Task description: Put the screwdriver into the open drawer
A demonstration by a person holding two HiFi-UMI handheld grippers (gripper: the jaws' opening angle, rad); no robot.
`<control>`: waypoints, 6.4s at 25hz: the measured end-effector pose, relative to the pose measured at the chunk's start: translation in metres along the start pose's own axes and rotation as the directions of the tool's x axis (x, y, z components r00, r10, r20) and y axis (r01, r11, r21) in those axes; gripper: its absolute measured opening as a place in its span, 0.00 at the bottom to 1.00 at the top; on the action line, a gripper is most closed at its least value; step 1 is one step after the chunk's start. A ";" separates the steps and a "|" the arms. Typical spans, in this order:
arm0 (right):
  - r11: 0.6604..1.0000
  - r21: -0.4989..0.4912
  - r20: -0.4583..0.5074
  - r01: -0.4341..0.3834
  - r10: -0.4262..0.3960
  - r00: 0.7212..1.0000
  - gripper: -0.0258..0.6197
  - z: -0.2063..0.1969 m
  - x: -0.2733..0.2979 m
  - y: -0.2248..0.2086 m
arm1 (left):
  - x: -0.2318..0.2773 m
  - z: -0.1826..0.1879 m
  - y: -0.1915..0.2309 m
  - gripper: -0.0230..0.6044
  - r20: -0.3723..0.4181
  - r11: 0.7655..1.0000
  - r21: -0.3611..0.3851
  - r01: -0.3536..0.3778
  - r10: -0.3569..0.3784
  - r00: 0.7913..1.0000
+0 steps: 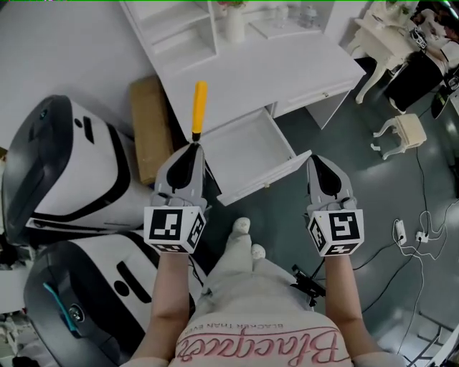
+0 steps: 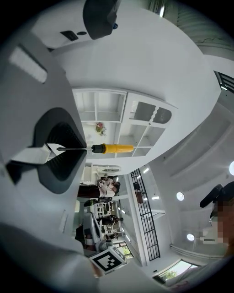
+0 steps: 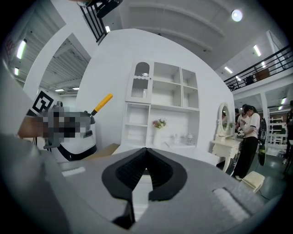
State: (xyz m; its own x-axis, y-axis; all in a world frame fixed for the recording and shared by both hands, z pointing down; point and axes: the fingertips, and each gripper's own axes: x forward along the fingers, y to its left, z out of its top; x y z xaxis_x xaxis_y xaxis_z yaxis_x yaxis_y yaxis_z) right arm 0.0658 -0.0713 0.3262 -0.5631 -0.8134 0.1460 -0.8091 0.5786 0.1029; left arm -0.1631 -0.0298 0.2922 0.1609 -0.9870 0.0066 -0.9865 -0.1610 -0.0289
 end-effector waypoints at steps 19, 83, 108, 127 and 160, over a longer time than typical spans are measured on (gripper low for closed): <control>0.981 0.054 -0.091 0.186 -0.180 0.979 0.04 -0.010 0.058 -0.035 | 0.125 -0.006 0.007 0.10 -0.014 0.971 -0.006 0.240 -0.240 0.971; 0.978 0.123 -0.307 0.166 -0.122 0.944 0.04 -0.098 0.103 -0.094 | 0.194 -0.281 -0.075 0.10 -0.683 0.910 -0.189 0.368 -0.392 0.617; 0.987 0.123 -0.352 0.101 -0.052 0.934 0.04 -0.112 0.109 -0.075 | 0.192 -0.368 -0.085 0.10 -0.845 0.887 -0.205 0.414 -0.373 0.382; 0.988 0.140 -0.415 0.068 -0.004 0.910 0.04 -0.149 0.120 -0.068 | 0.174 -0.436 -0.066 0.10 -0.941 0.889 -0.166 0.426 -0.273 0.202; 0.986 0.156 -0.436 0.064 0.010 0.900 0.04 -0.163 0.123 -0.066 | 0.174 -0.478 -0.063 0.28 -0.985 0.874 -0.100 0.476 -0.155 0.078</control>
State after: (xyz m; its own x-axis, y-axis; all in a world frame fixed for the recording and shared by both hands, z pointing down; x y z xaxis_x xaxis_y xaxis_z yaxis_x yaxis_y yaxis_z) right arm 0.0770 -0.1994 0.4975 -0.4415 -0.7000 0.5613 -0.8600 0.5085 -0.0423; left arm -0.0870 -0.1905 0.7729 0.1360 -0.0503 0.9894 -0.7886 -0.6100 0.0774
